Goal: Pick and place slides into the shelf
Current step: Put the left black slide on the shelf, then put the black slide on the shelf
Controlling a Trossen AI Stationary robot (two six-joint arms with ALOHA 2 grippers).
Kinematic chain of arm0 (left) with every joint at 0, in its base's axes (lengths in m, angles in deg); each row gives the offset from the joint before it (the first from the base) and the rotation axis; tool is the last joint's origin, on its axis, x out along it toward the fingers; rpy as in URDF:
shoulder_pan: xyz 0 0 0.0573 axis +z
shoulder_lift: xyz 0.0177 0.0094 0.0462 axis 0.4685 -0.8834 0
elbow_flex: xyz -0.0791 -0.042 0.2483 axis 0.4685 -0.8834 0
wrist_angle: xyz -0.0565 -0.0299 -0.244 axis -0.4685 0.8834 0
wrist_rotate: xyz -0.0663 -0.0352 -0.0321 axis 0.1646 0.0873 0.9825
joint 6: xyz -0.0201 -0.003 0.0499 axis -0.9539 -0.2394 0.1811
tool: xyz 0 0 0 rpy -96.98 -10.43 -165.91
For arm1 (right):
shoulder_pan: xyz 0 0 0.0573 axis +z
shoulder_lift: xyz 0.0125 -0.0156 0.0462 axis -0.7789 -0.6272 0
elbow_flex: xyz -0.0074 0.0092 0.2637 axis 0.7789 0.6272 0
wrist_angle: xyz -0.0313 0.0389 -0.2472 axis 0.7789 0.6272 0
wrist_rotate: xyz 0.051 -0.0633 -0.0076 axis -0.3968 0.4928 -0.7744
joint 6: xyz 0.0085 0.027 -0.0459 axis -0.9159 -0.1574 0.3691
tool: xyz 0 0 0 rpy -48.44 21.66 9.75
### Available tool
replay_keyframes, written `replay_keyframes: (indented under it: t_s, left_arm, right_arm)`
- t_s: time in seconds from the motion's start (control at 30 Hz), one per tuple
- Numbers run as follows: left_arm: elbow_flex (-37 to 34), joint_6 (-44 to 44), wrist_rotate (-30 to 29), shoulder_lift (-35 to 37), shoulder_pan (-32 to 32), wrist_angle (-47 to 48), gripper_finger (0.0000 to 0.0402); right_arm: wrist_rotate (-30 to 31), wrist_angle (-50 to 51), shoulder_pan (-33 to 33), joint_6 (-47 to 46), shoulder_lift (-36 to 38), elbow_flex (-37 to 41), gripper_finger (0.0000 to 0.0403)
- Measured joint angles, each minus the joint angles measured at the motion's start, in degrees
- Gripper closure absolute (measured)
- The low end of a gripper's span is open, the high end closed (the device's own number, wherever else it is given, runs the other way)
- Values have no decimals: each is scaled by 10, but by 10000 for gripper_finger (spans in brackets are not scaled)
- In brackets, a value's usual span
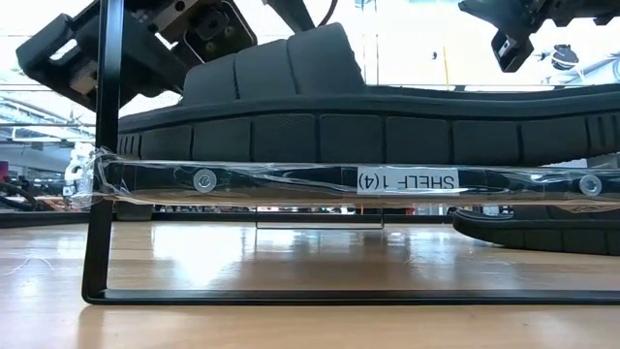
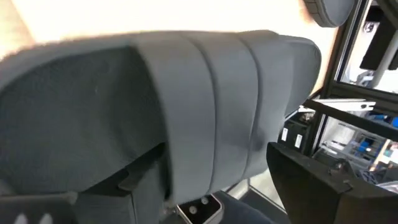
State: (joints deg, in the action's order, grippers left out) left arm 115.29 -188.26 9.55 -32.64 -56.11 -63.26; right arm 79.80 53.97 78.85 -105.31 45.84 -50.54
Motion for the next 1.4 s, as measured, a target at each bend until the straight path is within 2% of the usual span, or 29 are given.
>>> replay_keyframes:
  t_s: [0.33,1.4]
  left_arm:
    - [0,-53,-3,0,-22,-19,138]
    - [0,-69,-15,1,-36,-7,144]
  right_arm:
    - [0,0,0,0,0,0,261]
    - [-2,0,0,0,0,0,261]
